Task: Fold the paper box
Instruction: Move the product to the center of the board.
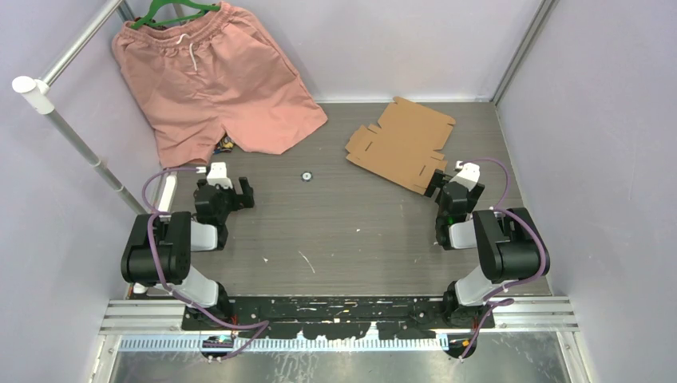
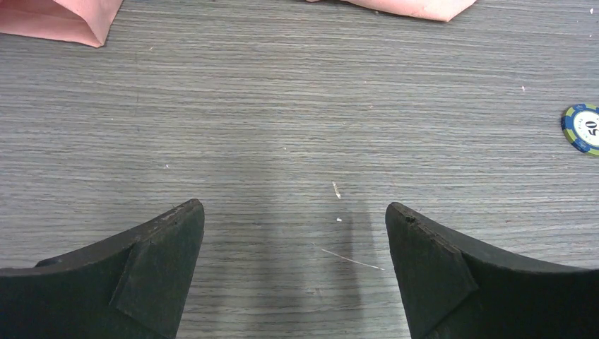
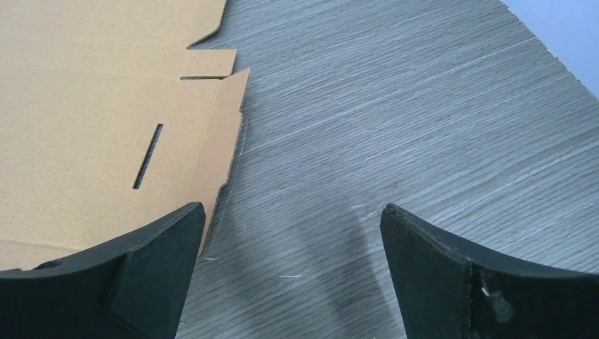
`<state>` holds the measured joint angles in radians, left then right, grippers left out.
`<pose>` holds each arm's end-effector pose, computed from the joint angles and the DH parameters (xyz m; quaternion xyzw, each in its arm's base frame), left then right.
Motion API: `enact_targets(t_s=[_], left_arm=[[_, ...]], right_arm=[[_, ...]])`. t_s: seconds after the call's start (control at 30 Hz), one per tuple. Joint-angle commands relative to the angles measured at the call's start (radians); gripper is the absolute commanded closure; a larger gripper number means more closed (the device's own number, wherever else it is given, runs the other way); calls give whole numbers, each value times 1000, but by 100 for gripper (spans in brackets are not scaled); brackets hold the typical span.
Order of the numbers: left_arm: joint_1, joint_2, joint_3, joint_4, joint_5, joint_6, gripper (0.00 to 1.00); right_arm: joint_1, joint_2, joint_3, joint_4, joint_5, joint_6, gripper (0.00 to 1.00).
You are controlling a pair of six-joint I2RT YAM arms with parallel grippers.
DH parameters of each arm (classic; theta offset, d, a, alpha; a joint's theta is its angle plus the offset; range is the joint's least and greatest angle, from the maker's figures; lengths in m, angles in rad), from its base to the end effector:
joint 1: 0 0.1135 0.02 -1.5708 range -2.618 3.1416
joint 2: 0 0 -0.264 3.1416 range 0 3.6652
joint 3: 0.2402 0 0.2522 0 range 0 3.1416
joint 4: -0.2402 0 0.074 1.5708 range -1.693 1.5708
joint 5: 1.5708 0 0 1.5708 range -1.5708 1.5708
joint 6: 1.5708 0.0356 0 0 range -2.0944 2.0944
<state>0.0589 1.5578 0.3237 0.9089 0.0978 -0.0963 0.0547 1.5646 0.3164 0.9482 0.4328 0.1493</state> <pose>0.2576 0.0117 0.1311 -0.0345 0.8110 -0.0506 0.5818 0.2549 -0.0010 0.1328 0.1645 0.7792 -0.1129 0.5942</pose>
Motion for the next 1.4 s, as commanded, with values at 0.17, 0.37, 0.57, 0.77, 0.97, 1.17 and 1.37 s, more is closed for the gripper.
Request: enact_targets(t_s=[0.17,0.37,0.57,0.77,0.97,1.17,1.37], left_arm=[[-2,-5,23,71,-7,10,0],[-1,-5,23,71,-7,10,0],[-1,-6,23,71,-8,10,0],[-4,-57,20,40,37,30,0],[-2,-255,89,-275,7,-1,0],[-4,-386,309,-713,19,-109,0],[-5,-468,405,-803,195,-320,0]], right_arm=[[-5,-8,26,32,17,8,0],[-6,-8,26,32,17,7,0],[-4,-8,25,34,17,7,0],[-5,-11,23,37,34,14,0],[20,-219,50,-170,-2,-32,0],[48,-461,167,-540,21,40,0],[106,-573,439,-1045,-19,177,0]])
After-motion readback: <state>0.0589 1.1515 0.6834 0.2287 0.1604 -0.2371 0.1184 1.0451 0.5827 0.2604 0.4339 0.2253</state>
